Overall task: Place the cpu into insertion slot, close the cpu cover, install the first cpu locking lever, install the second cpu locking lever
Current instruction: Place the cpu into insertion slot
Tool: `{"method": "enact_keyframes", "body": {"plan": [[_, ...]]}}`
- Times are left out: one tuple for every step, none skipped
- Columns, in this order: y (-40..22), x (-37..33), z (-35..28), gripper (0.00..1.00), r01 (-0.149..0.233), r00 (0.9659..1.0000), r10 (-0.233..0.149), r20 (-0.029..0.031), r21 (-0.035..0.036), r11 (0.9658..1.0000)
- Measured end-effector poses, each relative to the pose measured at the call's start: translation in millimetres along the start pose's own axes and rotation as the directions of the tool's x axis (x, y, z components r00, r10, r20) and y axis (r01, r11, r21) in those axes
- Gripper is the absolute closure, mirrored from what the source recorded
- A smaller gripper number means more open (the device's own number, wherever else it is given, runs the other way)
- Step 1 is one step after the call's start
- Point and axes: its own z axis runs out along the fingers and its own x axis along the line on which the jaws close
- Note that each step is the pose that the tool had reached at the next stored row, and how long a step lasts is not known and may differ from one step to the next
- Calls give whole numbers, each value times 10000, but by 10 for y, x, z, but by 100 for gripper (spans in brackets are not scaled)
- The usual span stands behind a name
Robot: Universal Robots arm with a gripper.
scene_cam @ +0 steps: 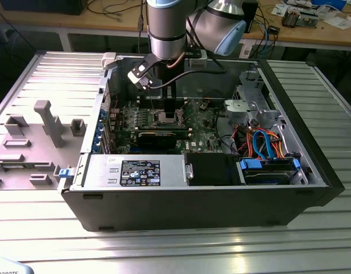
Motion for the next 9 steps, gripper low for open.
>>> {"method": "enact_keyframes", "body": {"plan": [[2, 0, -25, 38, 0, 10000, 0, -2, -1, 10000], [4, 0, -46, 38, 0, 10000, 0, -1, 0, 10000], [4, 1, -57, 38, 0, 10000, 0, -1, -1, 10000], [5, 1, -71, 38, 0, 10000, 0, -1, 0, 10000], [6, 1, -83, 38, 0, 10000, 0, -2, 0, 10000], [7, 1, -100, 38, 0, 10000, 0, -1, 1, 10000], [8, 1, -102, 40, 1, 10000, -1, -3, 0, 10000], [8, 1, -102, 47, 1, 10000, -1, -3, 0, 10000], [8, 1, -102, 53, 1, 10000, -1, -3, 0, 10000]]}}
